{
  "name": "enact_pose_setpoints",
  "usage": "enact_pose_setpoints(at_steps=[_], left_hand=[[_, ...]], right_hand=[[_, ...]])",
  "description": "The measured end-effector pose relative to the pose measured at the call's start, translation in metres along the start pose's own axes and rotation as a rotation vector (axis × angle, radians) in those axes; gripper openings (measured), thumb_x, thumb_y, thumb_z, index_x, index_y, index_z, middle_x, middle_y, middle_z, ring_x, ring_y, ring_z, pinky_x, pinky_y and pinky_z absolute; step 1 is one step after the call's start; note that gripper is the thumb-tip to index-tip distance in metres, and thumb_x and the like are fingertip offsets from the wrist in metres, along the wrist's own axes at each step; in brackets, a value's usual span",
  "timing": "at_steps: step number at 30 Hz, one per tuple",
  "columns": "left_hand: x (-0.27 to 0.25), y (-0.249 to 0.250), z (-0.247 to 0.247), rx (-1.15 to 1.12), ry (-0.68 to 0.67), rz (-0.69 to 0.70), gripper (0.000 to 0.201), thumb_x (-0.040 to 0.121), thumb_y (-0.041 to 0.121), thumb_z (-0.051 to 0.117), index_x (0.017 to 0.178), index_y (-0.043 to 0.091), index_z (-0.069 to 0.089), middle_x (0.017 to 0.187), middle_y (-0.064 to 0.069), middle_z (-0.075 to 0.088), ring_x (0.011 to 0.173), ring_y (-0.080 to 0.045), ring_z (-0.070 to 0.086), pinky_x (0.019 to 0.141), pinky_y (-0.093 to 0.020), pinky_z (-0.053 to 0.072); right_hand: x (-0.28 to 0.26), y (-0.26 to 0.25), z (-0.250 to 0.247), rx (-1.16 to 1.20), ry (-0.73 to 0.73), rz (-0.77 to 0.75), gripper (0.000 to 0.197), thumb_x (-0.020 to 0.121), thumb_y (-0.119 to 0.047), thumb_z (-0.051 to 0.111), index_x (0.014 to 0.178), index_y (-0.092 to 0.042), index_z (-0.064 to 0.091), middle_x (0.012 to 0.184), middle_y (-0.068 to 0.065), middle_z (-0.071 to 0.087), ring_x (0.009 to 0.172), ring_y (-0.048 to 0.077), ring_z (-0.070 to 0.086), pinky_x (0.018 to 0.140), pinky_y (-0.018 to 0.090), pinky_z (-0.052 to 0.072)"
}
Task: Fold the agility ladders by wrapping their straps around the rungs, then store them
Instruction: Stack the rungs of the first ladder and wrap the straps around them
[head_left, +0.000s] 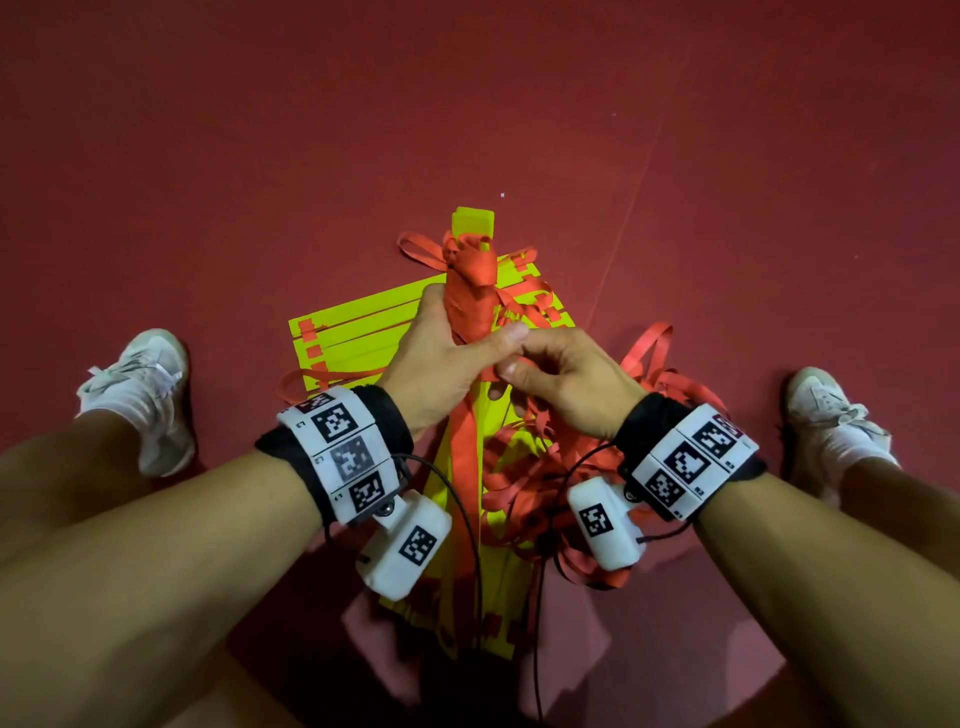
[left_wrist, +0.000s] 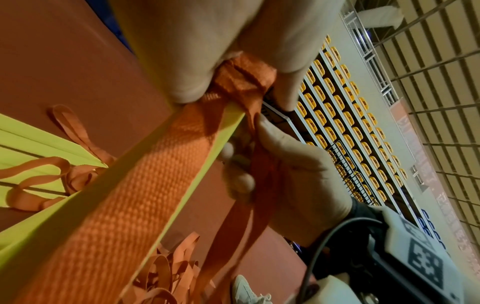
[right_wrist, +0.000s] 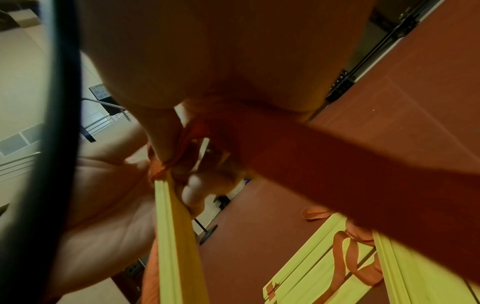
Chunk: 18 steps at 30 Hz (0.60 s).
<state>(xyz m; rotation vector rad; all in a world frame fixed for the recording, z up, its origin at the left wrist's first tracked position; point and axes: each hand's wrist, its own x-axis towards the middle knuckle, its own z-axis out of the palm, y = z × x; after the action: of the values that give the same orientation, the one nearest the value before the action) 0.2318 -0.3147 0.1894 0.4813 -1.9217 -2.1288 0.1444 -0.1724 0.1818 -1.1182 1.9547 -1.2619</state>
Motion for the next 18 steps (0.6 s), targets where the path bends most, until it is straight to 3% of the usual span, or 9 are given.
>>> enact_pose_setpoints(at_steps=[2,4,7,9,11,12,14,18], left_hand=[[-0.0013,-0.0004,0.0003,0.064,0.042,-0.013,0.061,0.063,0.044,0.082,0.102,0.025,0.039,0.078,-0.002,0.065,0.06,-0.029,0.064,0.065,-0.054,0.058],[-0.0012,0.0012,0.0001,0.063,0.064,-0.025,0.061,0.058,0.046,0.078,0.099,0.023,0.039,0.082,-0.002,0.061,0.068,-0.027,0.064,0.072,-0.06,0.057],[-0.0012,0.004,0.0008,0.011,0.069,-0.058,0.056,0.051,0.044,0.072,0.093,0.018,0.047,0.08,0.001,0.057,0.078,-0.021,0.056,0.079,-0.049,0.05],[-0.0008,0.0037,0.0014,-0.05,0.052,-0.082,0.045,0.054,0.04,0.07,0.09,0.017,0.055,0.08,-0.002,0.061,0.084,-0.03,0.059,0.085,-0.053,0.049],[-0.001,0.0029,0.0015,-0.059,0.033,-0.089,0.041,0.061,0.038,0.067,0.095,0.014,0.064,0.091,-0.017,0.065,0.095,-0.047,0.062,0.095,-0.064,0.047],[-0.0015,0.0037,0.0015,-0.056,0.026,-0.093,0.042,0.064,0.036,0.065,0.098,0.011,0.065,0.096,-0.023,0.065,0.096,-0.048,0.062,0.096,-0.066,0.045],[-0.003,0.007,0.003,-0.056,0.023,-0.099,0.037,0.072,0.028,0.061,0.102,0.006,0.065,0.096,-0.022,0.062,0.09,-0.038,0.059,0.092,-0.065,0.047],[-0.0031,0.0093,0.0029,-0.1,0.025,-0.087,0.026,0.079,0.018,0.054,0.099,0.007,0.066,0.094,-0.019,0.061,0.085,-0.028,0.054,0.078,-0.042,0.045]], right_hand=[[0.0001,0.0023,0.0006,0.004,0.001,-0.005,0.022,0.097,-0.026,0.057,0.092,-0.007,0.065,0.072,-0.001,0.069,0.053,0.019,0.049,0.051,0.035,0.039],[0.0,0.0049,0.0005,0.013,0.011,-0.014,0.016,0.097,-0.021,0.06,0.094,-0.005,0.062,0.07,-0.006,0.065,0.054,0.004,0.047,0.055,0.023,0.037],[0.0016,0.008,-0.0001,-0.021,0.048,0.009,0.007,0.094,-0.018,0.065,0.095,-0.019,0.059,0.076,-0.012,0.061,0.06,-0.003,0.049,0.062,0.018,0.038],[0.0023,0.0088,0.0012,-0.054,0.072,0.039,0.018,0.094,-0.02,0.067,0.11,-0.019,0.059,0.082,-0.011,0.061,0.061,-0.005,0.051,0.064,0.015,0.037],[0.0022,0.0071,0.0044,-0.13,0.061,0.047,0.024,0.095,-0.025,0.065,0.117,-0.018,0.058,0.081,-0.011,0.057,0.057,-0.004,0.05,0.061,0.016,0.037],[0.0021,0.0061,0.0062,-0.165,0.052,0.049,0.019,0.096,-0.027,0.064,0.113,-0.02,0.059,0.079,-0.012,0.055,0.055,-0.002,0.048,0.06,0.018,0.036],[0.0013,0.0044,0.0068,-0.218,0.028,0.045,0.006,0.098,-0.027,0.062,0.094,-0.026,0.057,0.069,-0.016,0.051,0.052,0.001,0.045,0.057,0.018,0.032],[0.0,0.0009,0.0033,-0.239,0.003,0.048,0.032,0.1,-0.02,0.059,0.069,-0.026,0.053,0.051,-0.012,0.041,0.047,0.005,0.038,0.051,0.02,0.029]])
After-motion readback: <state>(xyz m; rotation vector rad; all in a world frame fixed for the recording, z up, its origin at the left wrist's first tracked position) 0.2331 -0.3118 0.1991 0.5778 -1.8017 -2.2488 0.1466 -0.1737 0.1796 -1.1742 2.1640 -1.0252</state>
